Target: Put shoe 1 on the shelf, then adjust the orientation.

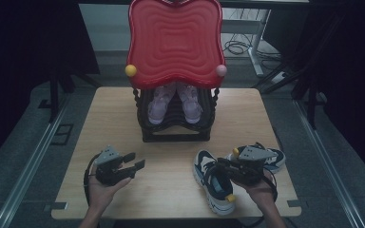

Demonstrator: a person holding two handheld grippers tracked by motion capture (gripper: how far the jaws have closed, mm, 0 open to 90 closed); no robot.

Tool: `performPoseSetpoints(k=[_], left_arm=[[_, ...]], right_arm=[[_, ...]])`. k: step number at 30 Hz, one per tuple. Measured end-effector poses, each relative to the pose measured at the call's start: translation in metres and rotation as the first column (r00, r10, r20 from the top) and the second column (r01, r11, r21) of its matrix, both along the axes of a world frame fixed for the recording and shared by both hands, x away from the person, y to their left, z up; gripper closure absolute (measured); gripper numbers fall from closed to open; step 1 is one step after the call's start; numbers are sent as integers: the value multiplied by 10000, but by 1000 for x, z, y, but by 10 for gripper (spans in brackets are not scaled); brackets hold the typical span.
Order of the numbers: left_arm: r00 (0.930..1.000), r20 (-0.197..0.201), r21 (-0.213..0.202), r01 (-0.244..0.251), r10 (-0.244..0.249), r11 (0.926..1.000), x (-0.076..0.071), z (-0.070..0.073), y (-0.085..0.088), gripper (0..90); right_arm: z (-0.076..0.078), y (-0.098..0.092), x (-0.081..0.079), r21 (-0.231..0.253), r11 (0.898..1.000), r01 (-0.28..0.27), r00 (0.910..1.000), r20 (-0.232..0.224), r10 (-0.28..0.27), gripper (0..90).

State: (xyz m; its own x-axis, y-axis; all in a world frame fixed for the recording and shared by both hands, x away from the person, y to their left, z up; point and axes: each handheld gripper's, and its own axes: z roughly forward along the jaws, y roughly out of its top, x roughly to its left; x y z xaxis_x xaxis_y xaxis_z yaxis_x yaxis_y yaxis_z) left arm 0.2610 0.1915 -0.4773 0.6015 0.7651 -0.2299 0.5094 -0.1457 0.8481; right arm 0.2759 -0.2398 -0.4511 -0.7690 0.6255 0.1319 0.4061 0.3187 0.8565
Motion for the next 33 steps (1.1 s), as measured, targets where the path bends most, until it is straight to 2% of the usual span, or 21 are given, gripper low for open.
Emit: performPoseSetpoints(k=[9, 23, 32, 33], left_arm=[[9991, -297, 132, -288, 292, 9995, -7, -11, 12, 464], [9983, -426, 162, -399, 406, 9991, -7, -14, 17, 449], [9968, -713, 37, -369, 370, 9993, -5, -17, 20, 440], [9968, -710, 36, -360, 362, 9993, -5, -17, 20, 440]], right_arm=[[-5, -19, -11, -60, 9993, 368, 9993, -16, -368, 768], [-9, -43, -22, -265, 9963, 817, 9966, -103, -820, 775], [-22, -59, -29, -440, 9949, 904, 9944, -511, -926, 856], [-25, -61, -30, -571, 9947, 855, 9943, -582, -888, 877]])
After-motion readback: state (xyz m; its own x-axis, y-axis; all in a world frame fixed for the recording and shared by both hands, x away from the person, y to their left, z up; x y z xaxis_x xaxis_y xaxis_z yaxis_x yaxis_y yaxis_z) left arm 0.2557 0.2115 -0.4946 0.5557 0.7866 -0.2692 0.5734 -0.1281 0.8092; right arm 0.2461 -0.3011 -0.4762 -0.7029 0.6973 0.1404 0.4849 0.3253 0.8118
